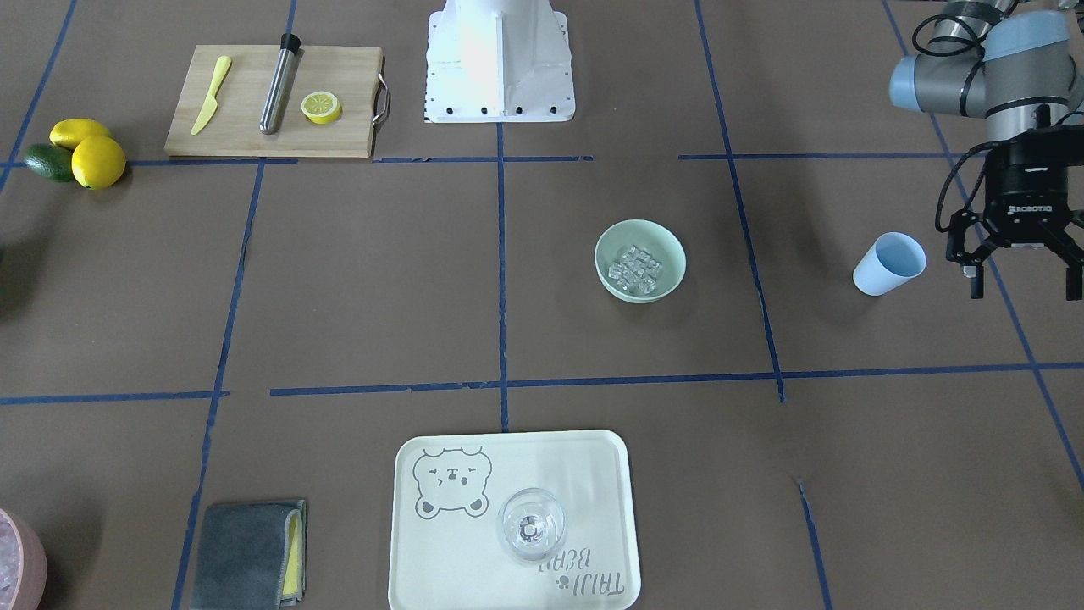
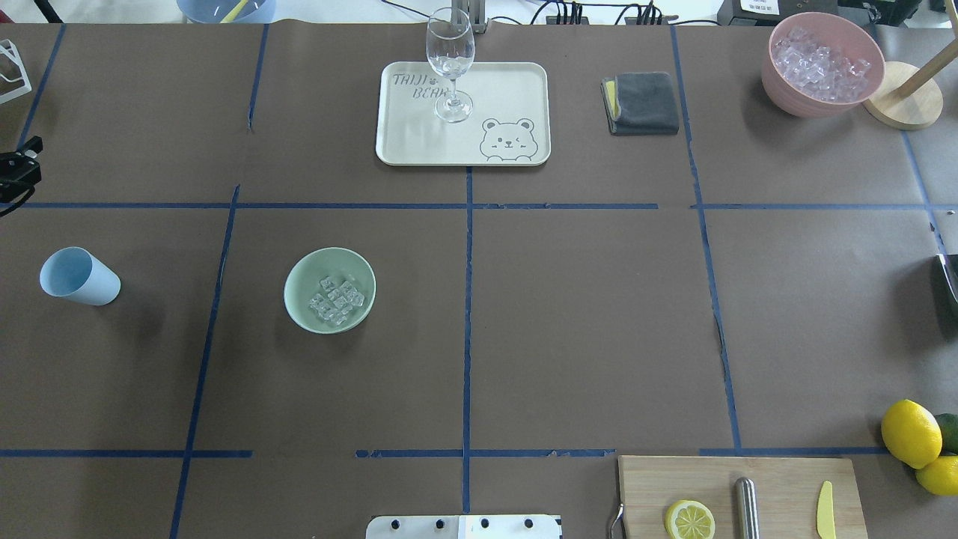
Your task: Pour ice into bowl
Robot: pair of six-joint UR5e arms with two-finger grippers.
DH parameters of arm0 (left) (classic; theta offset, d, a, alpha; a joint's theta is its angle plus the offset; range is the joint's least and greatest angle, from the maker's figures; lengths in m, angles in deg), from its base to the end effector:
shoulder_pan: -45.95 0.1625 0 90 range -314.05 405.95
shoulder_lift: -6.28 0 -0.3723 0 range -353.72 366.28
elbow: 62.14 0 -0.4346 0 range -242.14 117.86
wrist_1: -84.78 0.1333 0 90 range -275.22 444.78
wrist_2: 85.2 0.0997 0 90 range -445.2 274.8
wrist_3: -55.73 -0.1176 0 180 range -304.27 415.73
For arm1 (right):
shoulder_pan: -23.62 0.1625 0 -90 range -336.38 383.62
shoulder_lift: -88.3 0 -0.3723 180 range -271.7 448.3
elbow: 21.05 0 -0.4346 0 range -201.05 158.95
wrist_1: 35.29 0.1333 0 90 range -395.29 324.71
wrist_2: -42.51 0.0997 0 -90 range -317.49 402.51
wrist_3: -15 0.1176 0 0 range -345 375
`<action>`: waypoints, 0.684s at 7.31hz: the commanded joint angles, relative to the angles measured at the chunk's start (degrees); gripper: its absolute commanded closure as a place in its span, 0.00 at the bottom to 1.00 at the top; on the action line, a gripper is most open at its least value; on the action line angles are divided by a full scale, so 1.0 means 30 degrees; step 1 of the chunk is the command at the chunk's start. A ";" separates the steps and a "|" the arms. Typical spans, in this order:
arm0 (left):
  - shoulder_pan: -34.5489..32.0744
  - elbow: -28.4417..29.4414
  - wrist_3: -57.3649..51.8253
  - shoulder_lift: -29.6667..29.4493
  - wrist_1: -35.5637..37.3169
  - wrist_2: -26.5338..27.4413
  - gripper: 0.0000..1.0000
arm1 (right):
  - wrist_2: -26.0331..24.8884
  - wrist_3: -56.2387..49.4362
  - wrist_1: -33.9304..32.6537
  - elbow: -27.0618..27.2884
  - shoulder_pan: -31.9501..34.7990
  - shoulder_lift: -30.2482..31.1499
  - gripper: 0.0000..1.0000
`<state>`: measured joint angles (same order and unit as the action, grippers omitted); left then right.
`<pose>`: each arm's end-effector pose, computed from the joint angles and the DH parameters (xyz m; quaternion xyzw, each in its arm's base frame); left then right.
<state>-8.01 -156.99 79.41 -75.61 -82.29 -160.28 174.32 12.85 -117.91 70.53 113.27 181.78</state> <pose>0.1727 -0.5153 0.4917 0.5681 0.2064 0.0078 0.7966 0.0517 -0.5197 0.6263 0.0502 -0.3557 -0.0374 0.9325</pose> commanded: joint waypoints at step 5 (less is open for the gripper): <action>-0.9520 -0.1194 -0.4314 -0.1062 1.4540 -1.3089 0.00 | 0.0039 -0.0134 0.0000 -0.0030 0.0146 0.0157 0.00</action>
<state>-34.13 -160.69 68.29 -78.50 -46.80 -196.50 174.44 12.44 -117.91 70.52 113.67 182.20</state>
